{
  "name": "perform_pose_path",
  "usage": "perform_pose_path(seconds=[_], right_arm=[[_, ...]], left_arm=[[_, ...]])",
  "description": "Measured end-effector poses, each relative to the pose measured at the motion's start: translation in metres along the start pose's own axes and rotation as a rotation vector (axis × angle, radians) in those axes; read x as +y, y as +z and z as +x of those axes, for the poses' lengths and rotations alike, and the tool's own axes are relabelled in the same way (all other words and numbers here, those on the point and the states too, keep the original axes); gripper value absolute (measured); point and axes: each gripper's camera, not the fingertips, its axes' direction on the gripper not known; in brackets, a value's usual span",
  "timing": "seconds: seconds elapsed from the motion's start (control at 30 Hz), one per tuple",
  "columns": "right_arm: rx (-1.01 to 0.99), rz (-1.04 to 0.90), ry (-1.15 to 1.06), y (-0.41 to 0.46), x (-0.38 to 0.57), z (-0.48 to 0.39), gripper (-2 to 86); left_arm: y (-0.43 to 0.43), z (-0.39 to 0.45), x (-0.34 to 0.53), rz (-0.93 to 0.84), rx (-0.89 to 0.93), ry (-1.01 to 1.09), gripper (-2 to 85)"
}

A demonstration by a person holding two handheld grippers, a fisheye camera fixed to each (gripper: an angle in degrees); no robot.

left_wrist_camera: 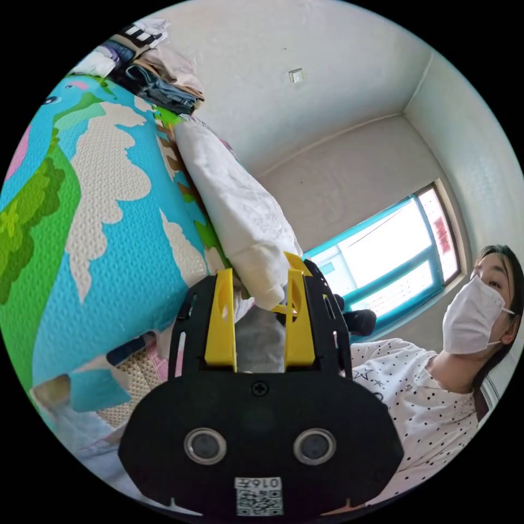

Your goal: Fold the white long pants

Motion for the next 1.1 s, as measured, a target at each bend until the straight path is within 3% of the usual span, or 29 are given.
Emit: perform_pose_path(seconds=[0.13, 0.2, 0.37, 0.53, 0.63, 0.73, 0.9, 0.97, 1.1], right_arm=[[0.015, -0.039, -0.152, -0.01, -0.045, -0.014, 9.5], [0.082, 0.012, -0.121, -0.028, -0.053, -0.009, 4.2], [0.037, 0.036, -0.045, -0.054, -0.074, 0.015, 1.5], [0.087, 0.069, -0.039, -0.071, -0.082, 0.025, 3.0], [0.1, 0.087, 0.025, -0.078, -0.084, 0.034, 9.0], [0.07, 0.127, 0.011, -0.093, -0.085, 0.033, 16.6], [0.311, 0.098, -0.066, -0.084, -0.087, 0.028, 17.5], [0.41, 0.106, 0.015, -0.088, -0.079, 0.044, 17.7], [0.299, 0.146, 0.045, -0.094, -0.065, 0.076, 18.2]], left_arm=[[-0.001, 0.002, 0.005, 0.0, 0.028, 0.003, 12.6], [0.002, 0.002, 0.006, -0.008, 0.031, 0.008, 12.0], [0.006, -0.012, -0.004, 0.019, 0.08, -0.06, 9.3], [-0.005, -0.011, -0.006, 0.076, 0.104, -0.055, 4.8], [-0.012, 0.005, -0.005, 0.105, 0.088, -0.007, 4.1], [-0.016, 0.013, -0.006, 0.107, 0.191, 0.006, 4.0], [-0.022, 0.033, -0.005, 0.114, 0.167, 0.036, 4.2], [-0.025, 0.031, -0.004, 0.123, 0.187, 0.028, 4.1], [-0.011, 0.042, -0.004, 0.107, 0.249, 0.063, 4.2]])
